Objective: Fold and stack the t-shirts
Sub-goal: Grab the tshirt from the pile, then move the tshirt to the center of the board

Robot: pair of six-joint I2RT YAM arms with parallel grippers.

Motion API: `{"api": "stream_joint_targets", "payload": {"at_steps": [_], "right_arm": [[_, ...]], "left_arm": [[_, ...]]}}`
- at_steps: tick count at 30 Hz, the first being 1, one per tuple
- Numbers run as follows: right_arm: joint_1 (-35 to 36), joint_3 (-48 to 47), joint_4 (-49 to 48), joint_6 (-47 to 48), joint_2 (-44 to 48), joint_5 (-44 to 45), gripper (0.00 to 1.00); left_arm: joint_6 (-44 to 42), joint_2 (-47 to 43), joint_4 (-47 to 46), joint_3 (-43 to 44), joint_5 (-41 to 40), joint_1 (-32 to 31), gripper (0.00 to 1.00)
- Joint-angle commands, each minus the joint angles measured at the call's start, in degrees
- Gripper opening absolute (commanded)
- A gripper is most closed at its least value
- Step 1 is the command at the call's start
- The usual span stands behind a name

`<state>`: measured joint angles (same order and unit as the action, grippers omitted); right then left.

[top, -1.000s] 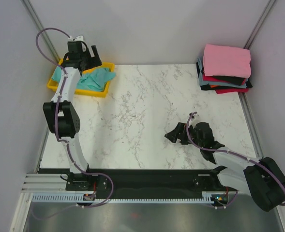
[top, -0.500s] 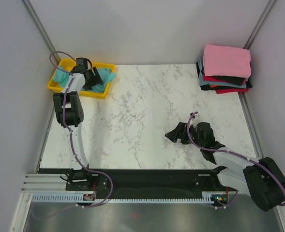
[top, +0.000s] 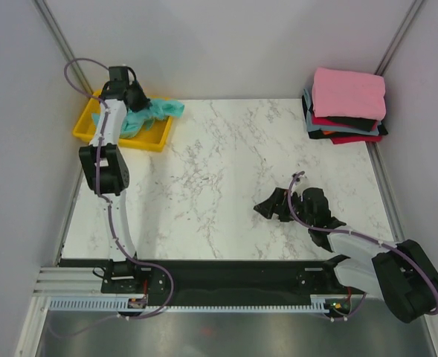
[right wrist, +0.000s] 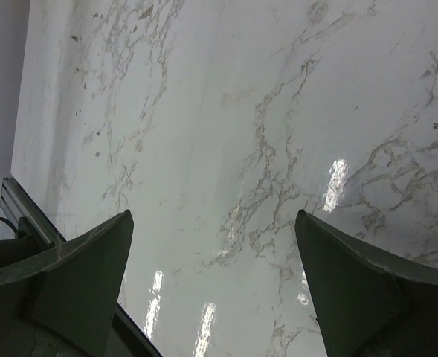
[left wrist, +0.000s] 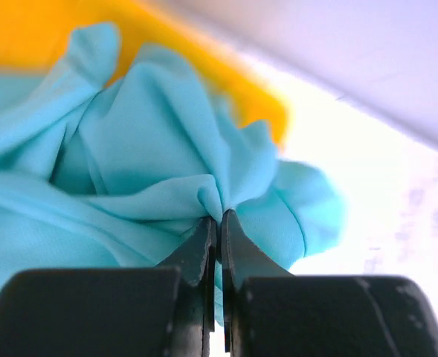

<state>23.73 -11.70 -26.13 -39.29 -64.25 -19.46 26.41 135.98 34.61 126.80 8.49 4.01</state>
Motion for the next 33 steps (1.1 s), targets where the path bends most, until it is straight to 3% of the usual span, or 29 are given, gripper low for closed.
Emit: {"api": "stream_joint_targets", "payload": {"at_steps": [1, 5, 8, 10, 11, 12, 13, 14, 15, 17, 20, 26, 29, 33], "right_arm": [[-0.4, 0.7, -2.3, -0.6, 2.2, 0.1, 0.98], [-0.7, 3.3, -0.3, -1.1, 9.3, 2.3, 0.98], [-0.8, 3.0, 6.3, -0.4, 17.8, 4.1, 0.98], [-0.9, 1.2, 12.3, 0.6, 26.0, 7.9, 0.98], [-1.0, -2.1, 19.9, 1.3, 28.6, 10.0, 0.98], [-0.9, -4.2, 23.8, 2.5, 33.5, 12.8, 0.98], [-0.9, -6.6, 27.6, 3.2, 35.3, 17.2, 0.98], [-0.9, -11.1, 33.3, 3.8, 36.9, 19.1, 0.98], [-0.9, -13.3, 35.5, 4.9, 38.0, 21.7, 0.98], [-1.0, -19.4, 41.5, 5.6, 38.5, 27.0, 0.98], [-0.9, -26.5, 49.6, 6.7, 33.7, 30.1, 0.98], [-0.9, -28.5, 55.5, 5.8, 31.7, 30.3, 0.98], [-1.0, -25.3, 54.3, 3.8, 31.5, 26.6, 0.98], [-0.9, -22.5, 53.1, 3.2, 24.4, 24.2, 0.98]], "left_arm": [[1.5, -13.3, -3.7, 13.7, 6.2, -3.3, 0.02], [-2.2, -22.7, -3.4, 15.8, 6.2, -9.6, 0.02], [-0.8, -33.9, -3.1, 7.2, 3.6, -11.8, 0.02], [0.5, -39.6, -2.5, -1.8, 5.4, -12.4, 0.09], [1.0, -44.4, -1.8, -5.0, 6.8, -12.5, 0.19], [0.5, -46.4, -1.3, -11.7, 11.9, -12.7, 0.51], [-0.1, -48.2, 0.4, -15.3, 14.2, -12.9, 0.72], [-1.5, -52.0, 1.3, -19.2, 16.5, -13.0, 0.99], [-2.1, -53.8, 2.5, -26.7, 18.1, -13.1, 1.0], [-2.3, -61.1, 3.8, -38.5, 13.6, -13.2, 1.0], [-4.2, -68.0, 4.0, -49.6, 9.2, -13.2, 1.0], [-4.9, -78.7, 8.7, -60.7, -4.2, -13.2, 0.99], [-2.8, -84.8, 9.4, -65.7, -5.8, -13.2, 0.88], [0.7, -86.6, 14.0, -69.2, -5.5, -16.7, 0.82]]}}
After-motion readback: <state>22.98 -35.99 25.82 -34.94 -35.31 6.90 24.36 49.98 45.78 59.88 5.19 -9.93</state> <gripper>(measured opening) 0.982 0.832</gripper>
